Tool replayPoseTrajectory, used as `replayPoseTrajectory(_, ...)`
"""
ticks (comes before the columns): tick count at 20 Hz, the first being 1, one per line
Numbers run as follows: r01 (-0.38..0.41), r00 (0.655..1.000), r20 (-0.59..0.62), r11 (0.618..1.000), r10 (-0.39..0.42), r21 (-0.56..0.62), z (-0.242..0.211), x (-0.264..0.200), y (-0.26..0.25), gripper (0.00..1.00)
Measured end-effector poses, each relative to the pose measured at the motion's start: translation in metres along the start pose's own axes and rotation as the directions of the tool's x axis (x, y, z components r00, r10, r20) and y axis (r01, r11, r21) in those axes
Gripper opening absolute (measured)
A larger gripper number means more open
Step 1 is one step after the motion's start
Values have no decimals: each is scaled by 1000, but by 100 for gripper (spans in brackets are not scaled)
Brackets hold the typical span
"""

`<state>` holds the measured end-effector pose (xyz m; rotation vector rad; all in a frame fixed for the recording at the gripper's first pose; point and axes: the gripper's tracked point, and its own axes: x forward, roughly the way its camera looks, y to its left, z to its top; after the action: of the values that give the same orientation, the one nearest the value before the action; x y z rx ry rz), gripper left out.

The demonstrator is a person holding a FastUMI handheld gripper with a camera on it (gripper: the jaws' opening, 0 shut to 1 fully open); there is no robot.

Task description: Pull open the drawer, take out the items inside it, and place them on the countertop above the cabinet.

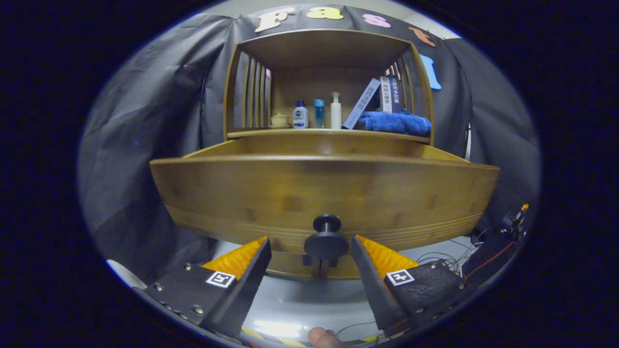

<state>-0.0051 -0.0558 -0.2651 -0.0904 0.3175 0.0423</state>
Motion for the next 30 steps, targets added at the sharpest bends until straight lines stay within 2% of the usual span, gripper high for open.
replayPoseTrajectory(2, -1, 1000, 4, 1000, 1, 30, 20, -9, -1, 98)
replayPoseTrajectory(5, -69, 997, -8, 991, 71, 112, 51, -19, 13, 99)
replayPoseTrajectory(9, -68, 996, 66, 966, 53, 251, 117, -36, 15, 99)
replayPoseTrajectory(12, 17, 1000, -11, 990, -16, 143, 142, -32, 2, 99)
replayPoseTrajectory(15, 56, 994, -99, 997, -52, 45, 169, -14, -3, 99)
replayPoseTrajectory(17, 38, 984, -170, 999, -44, -38, 175, 2, 0, 99)
replayPoseTrajectory(20, 25, 969, -244, 998, -38, -57, 172, 39, 4, 99)
replayPoseTrajectory(22, 40, 942, -333, 999, -49, -34, 155, 63, 3, 99)
replayPoseTrajectory(26, 62, 828, -561, 997, -28, 41, 102, 94, 13, 99)
replayPoseTrajectory(27, 71, 811, -585, 996, -27, 52, 94, 104, 12, 99)
replayPoseTrajectory(30, 130, 759, -640, 991, -116, -26, 69, 130, -12, 98)
